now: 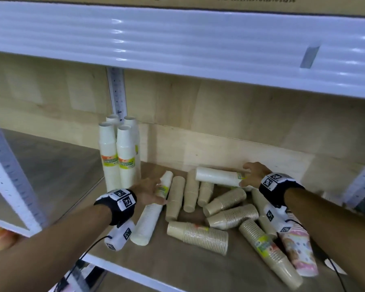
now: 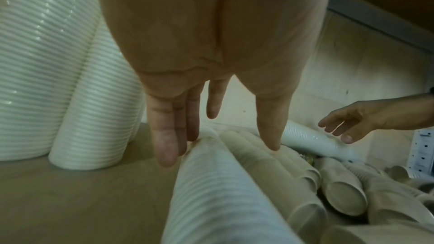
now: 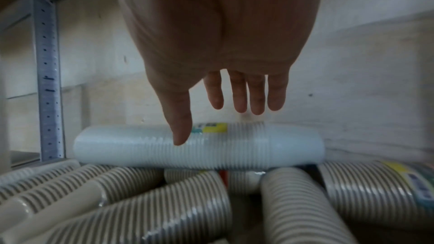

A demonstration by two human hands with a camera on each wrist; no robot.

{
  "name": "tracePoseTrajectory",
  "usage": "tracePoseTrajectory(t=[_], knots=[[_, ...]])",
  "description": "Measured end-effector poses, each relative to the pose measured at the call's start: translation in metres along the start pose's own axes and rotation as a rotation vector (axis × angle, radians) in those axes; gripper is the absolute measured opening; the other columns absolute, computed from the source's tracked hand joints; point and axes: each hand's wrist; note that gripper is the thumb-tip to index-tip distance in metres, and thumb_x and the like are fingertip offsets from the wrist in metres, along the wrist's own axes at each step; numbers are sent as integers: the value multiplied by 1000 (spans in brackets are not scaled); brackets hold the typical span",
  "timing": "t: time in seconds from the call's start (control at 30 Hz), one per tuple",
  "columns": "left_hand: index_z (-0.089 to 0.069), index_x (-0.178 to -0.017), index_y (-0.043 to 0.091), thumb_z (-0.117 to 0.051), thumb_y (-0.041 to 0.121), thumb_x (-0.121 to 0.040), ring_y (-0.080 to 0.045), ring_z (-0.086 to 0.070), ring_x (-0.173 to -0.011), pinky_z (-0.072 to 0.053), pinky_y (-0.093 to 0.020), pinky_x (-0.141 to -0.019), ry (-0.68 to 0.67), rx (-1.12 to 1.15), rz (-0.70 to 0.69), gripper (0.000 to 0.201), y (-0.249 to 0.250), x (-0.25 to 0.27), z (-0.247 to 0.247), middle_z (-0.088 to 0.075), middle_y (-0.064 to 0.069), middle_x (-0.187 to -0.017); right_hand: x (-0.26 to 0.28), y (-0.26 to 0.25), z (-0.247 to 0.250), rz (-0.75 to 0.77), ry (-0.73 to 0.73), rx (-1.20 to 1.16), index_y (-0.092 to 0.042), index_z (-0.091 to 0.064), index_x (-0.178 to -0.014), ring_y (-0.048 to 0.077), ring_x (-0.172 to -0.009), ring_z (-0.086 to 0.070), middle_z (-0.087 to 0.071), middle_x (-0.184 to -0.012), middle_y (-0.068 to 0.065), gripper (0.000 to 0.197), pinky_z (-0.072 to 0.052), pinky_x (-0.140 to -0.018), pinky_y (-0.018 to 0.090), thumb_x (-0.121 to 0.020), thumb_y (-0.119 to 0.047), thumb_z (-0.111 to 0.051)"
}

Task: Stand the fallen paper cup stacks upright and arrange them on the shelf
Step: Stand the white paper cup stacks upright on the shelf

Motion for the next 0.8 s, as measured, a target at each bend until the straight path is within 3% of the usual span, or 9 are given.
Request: tracePoseTrajectory(t=[0.1,0.17,0.27,0.37,0.43,0.5,0.67,0.7,0.8], knots=[[-34,-147,18,-76,56,-72,-20,-51,-121,-40,-27,-88,-17,29,14,94,-7,-6,-8,-49,-2,-141,-3,14,-4,2,-20,61,-14,-55,-130,25,-109,-60,-58,-126,9,68,-50,-89,32,-70,-33,-83],[-35,-147,21,-76,59,-69,-19,-51,-121,-42,-28,-92,-25,34,39,97,-10,-11,-9,-49,1,-141,-11,25,-9,14,-20,93,-19,-63,-113,22,-94,-65,-67,-110,6,60,-54,-82,32,-61,-36,-87],[-39,-144,21,-78,58,-67,-20,-54,-119,-46,-31,-95,-32,-6,42,94,-13,-15,-13,-53,0,-137,-45,56,-26,8,-7,130,-28,-65,-106,18,-84,-67,-70,-101,-2,64,-57,-79,35,-48,-45,-85],[-34,-148,21,-81,51,-67,-21,-58,-115,-56,-39,-88,-67,28,69,98,-13,-17,-16,-52,-1,-137,-41,57,-24,14,7,145,-29,-65,-108,19,-88,-67,-70,-102,-2,58,-57,-81,34,-55,-48,-81],[-28,-150,24,-82,49,-67,-23,-61,-109,-61,-43,-77,-88,56,88,103,-11,-17,-16,-49,-2,-138,-28,50,-18,0,15,132,-24,-64,-115,23,-100,-65,-67,-113,2,54,-53,-88,32,-67,-42,-79],[-24,-153,24,-82,48,-68,-24,-59,-111,-61,-44,-75,-89,53,97,106,-11,-18,-15,-46,-2,-140,-24,49,-15,-9,29,117,-20,-59,-127,25,-114,-59,-62,-125,5,57,-47,-95,31,-74,-34,-77],[-23,-152,23,-82,40,-71,-21,-57,-107,-62,-37,-63,-75,61,108,101,-10,-18,-15,-46,-2,-139,-20,44,-9,-15,-7,112,-17,-66,-115,24,-100,-66,-69,-113,6,44,-52,-90,32,-75,-32,-76],[-22,-153,23,-81,41,-72,-22,-57,-109,-61,-36,-63,-70,46,110,102,-9,-17,-14,-45,-2,-140,-17,44,-7,1,-4,110,-17,-65,-116,24,-99,-66,-69,-111,6,47,-52,-87,32,-73,-31,-78],[-16,-154,24,-79,48,-63,-26,-53,-122,-60,-39,-80,-61,-7,99,113,-9,-18,-12,-39,-2,-149,-10,45,0,16,-4,106,-16,-63,-114,23,-97,-65,-68,-109,6,48,-47,-78,26,-71,-24,-81]])
Point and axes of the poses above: each hand's wrist, its own x-axis away from the middle knuckle, its own z-axis out of the back of the hand, y = z × x
